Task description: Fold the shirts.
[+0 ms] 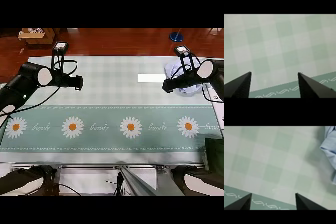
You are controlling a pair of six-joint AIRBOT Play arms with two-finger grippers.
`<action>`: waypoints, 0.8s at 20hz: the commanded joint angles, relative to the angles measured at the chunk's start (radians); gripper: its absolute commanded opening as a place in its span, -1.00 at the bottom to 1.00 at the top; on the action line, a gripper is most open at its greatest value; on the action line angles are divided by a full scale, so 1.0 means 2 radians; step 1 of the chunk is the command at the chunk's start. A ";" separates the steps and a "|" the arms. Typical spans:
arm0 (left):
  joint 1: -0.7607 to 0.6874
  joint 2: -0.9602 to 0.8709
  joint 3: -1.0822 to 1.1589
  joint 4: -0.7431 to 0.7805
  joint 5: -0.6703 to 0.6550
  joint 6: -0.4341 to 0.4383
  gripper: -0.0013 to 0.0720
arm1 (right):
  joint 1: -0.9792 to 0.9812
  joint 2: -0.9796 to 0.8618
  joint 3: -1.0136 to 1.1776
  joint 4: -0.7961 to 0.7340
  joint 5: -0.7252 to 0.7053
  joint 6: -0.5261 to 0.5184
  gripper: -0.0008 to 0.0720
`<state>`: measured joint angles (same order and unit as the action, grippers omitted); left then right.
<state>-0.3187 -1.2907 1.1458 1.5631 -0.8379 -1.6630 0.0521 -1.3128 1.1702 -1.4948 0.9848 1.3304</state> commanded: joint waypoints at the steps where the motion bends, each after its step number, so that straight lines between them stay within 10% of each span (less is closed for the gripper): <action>1: 0.000 0.000 0.000 0.000 0.000 0.000 1.00 | 0.000 0.000 0.000 0.000 0.000 0.000 0.71; 16: 0.000 -0.001 0.000 0.000 0.000 0.000 1.00 | 0.000 0.000 0.000 0.001 -0.014 0.000 0.71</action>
<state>-0.3187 -1.2911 1.1458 1.5631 -0.8375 -1.6634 0.0521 -1.3128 1.1702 -1.4944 0.9791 1.3304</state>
